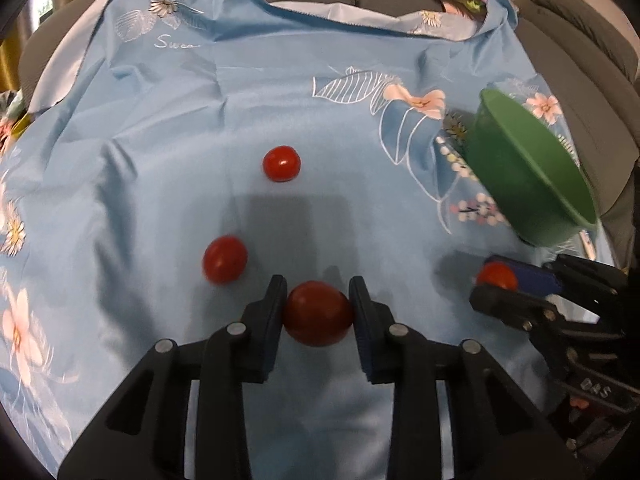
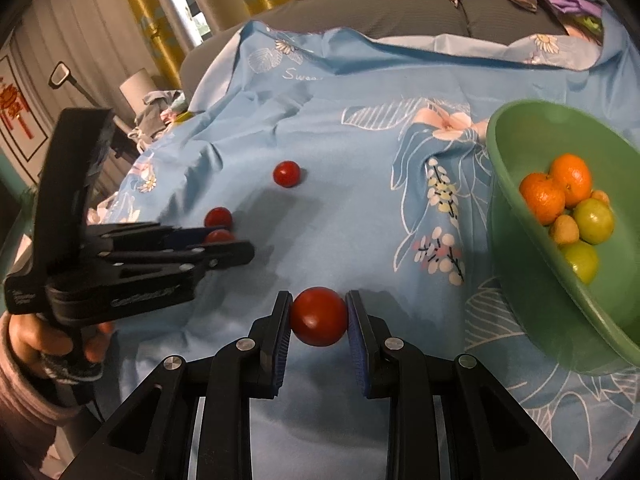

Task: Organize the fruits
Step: 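Carry both cherry tomatoes over the green bowl and open both tools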

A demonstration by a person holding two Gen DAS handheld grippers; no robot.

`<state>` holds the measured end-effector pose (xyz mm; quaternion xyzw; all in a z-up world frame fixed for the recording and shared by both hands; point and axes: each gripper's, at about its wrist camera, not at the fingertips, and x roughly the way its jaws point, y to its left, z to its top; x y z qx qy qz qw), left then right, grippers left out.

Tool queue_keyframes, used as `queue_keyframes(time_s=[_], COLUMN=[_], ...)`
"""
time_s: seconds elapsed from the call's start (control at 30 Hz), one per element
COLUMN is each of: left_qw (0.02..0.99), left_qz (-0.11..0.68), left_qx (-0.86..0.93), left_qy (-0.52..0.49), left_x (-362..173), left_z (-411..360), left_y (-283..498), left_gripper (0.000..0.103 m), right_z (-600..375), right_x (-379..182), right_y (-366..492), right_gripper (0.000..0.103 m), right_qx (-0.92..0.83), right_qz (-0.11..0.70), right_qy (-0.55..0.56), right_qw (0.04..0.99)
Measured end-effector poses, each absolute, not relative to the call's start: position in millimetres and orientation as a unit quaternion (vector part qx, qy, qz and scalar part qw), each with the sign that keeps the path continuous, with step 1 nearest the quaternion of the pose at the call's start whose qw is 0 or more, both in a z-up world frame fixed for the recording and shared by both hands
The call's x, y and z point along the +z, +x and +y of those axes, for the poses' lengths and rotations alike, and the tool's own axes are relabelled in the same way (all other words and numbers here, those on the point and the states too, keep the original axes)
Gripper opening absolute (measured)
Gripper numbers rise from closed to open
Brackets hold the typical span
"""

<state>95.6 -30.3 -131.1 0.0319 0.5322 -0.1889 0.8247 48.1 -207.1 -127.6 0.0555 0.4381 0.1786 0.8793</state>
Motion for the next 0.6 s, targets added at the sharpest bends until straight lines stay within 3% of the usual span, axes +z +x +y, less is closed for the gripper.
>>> queue_keyframes(time_s=[0.6], left_qw=[0.847], left_qz=[0.496], left_qx=[-0.190], left_qy=[0.001], left_x=[-77], left_z=[-12], left_y=[33], left_gripper=[0.032], right_z=[-200], right_x=[-88], right_y=[6], right_gripper=[0.029], right_qx=[0.181], right_qz=[0.396], right_qy=[0.040], right_qw=[0.899])
